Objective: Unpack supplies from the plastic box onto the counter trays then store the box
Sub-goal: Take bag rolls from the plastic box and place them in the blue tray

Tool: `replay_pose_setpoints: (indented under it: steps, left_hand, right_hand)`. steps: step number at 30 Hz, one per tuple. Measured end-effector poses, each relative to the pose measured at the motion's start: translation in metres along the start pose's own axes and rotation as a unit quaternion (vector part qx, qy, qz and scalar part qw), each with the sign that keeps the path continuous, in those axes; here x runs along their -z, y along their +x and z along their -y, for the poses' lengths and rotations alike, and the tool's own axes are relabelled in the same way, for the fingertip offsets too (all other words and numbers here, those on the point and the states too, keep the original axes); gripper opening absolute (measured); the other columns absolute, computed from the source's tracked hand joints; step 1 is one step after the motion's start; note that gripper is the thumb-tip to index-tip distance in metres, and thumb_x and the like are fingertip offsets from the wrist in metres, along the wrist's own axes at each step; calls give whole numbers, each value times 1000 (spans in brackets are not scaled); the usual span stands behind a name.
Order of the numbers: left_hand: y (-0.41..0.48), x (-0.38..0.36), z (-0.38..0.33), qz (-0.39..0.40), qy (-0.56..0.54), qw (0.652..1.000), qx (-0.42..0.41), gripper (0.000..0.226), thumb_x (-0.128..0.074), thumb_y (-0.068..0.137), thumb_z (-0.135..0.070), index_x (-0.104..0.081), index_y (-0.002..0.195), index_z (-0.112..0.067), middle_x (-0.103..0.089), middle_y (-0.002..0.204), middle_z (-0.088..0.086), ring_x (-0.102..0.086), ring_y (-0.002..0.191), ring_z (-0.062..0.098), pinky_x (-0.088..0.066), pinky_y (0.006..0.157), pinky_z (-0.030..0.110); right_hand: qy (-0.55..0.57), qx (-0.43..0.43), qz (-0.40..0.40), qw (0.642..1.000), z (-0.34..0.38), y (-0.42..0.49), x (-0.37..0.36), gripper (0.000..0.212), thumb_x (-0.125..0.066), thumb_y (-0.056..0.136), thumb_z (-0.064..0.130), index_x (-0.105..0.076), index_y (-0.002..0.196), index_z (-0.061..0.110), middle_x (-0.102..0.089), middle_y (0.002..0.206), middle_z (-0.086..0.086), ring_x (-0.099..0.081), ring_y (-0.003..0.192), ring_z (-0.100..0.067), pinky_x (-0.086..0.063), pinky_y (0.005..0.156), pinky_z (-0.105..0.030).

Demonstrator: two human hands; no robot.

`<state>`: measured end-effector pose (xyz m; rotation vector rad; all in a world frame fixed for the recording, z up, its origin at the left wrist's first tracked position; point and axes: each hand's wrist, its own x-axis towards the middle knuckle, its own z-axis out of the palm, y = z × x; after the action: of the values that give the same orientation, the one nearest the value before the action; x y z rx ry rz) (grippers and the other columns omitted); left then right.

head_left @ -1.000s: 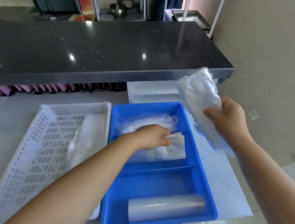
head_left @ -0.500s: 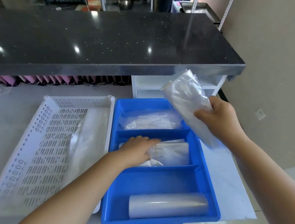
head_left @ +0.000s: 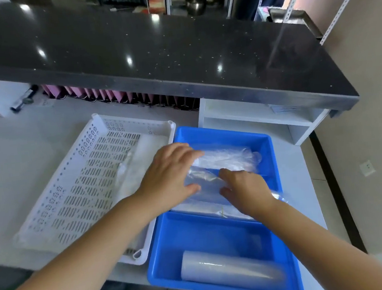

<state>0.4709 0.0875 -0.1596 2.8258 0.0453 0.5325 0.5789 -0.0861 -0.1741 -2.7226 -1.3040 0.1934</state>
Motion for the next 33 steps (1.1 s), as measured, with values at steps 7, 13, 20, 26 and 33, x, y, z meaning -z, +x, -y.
replay_pose_setpoints:
  steps: [7,13,20,26,33]
  left_hand:
    - [-3,-26,3,254,29,965,52,13,-51,83,-15,-53,95,-15,-58,94,1,-58,90,29,-44,66,36]
    - [11,-32,-4,295,177,939,-16,15,-48,80,1,-51,86,-12,-58,95,9,-52,92,29,-26,69,29]
    - [-4,-51,2,248,197,948,-19,52,-49,72,0,-48,124,-4,-56,112,9,-47,110,29,-30,100,32]
    - [-34,-18,3,122,143,982,5,59,-62,76,-9,-47,133,-13,-60,116,2,-53,113,24,-34,104,33]
    - [-127,77,28,24,187,975,118,47,-77,63,-21,-68,108,-17,-71,92,-4,-66,84,19,-51,80,29]
  right_hand:
    - [114,15,178,977,-4,10,-5,23,-64,73,26,-43,65,28,-51,73,5,-48,70,-21,-35,58,-29]
    - [20,37,154,987,-12,2,-3,31,-62,79,37,-55,105,22,-61,105,-2,-55,97,-24,-46,72,-34]
    - [-26,52,136,989,-20,-6,-16,40,-48,89,32,-43,126,17,-53,119,-5,-48,112,-26,-42,90,-38]
    - [-125,115,47,984,9,1,-2,38,-48,88,34,-47,122,16,-57,114,-4,-50,105,-26,-43,87,-36]
    - [-136,225,-28,964,118,2,25,26,-66,77,23,-64,100,10,-66,85,-9,-61,79,-33,-49,67,-38]
